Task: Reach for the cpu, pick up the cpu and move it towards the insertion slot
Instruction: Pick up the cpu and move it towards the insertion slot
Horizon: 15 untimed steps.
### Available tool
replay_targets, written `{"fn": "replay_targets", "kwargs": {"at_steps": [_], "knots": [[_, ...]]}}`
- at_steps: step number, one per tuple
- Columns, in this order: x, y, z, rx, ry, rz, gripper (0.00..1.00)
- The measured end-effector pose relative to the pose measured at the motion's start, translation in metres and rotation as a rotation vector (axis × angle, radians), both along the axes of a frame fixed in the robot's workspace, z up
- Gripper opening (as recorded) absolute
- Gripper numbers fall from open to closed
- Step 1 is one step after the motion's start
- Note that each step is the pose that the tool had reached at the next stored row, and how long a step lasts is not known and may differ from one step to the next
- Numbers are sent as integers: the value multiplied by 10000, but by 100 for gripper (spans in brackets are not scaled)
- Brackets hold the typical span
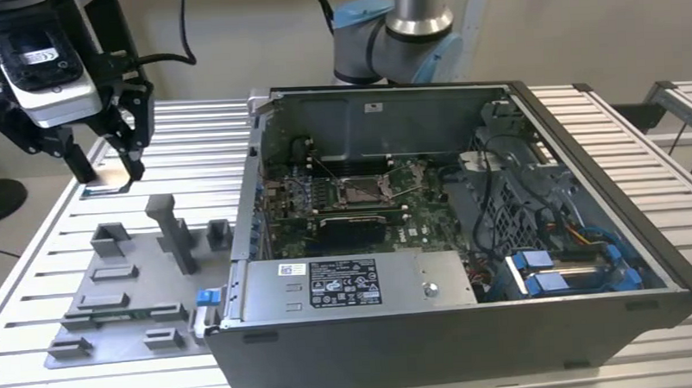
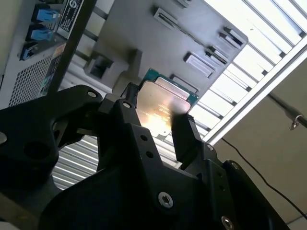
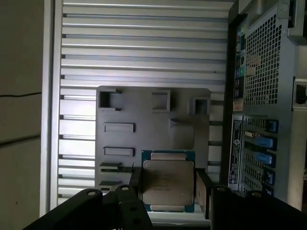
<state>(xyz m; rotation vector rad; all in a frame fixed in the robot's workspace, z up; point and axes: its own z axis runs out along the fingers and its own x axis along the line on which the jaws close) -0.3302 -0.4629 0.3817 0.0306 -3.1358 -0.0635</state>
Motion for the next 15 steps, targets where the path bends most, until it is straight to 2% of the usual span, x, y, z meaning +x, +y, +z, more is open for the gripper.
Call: {"fn": "replay_targets", "kwargs": {"at_steps": [15], "knots": [[235, 0, 1, 0, 1, 0, 0]]}}
